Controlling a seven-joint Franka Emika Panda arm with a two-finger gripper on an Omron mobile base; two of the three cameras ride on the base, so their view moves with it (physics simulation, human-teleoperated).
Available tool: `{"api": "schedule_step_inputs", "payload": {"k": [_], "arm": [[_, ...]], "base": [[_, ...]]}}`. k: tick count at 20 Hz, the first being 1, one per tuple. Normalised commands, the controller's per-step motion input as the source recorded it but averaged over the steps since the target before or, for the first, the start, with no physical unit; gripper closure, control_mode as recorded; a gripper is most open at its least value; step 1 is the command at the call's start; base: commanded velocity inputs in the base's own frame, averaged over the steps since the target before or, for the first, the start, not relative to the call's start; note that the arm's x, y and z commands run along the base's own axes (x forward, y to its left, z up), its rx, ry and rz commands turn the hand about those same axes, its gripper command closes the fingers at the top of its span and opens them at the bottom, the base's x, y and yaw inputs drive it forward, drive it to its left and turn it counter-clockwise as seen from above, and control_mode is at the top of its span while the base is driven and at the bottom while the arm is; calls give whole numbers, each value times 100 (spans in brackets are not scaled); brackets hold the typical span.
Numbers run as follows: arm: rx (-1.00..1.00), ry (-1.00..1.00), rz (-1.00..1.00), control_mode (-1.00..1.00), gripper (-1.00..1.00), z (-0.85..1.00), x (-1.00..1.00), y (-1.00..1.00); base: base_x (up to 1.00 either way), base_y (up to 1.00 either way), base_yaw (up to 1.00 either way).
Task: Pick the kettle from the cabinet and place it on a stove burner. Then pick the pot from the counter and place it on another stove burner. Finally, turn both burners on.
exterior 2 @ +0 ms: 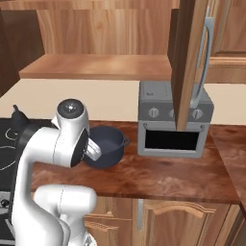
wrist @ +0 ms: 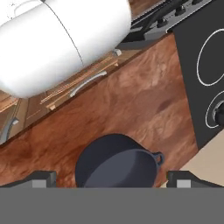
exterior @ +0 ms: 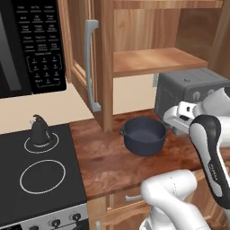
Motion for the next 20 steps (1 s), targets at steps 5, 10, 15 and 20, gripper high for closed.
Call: {"api": "schedule_step_inputs", "payload": {"k": [5,10,15,20], "arm": [[0,7,-5,-100,-100,-29,30,-3],[0,6,-4,-100,-100,-26,28,-2],[0,5,-3,-100,-100,-25,29,0],[0,6,-3,-100,-100,-25,30,0]], "base": [[0,0,0],[0,0,0],[0,0,0],[0,0,0]]}}
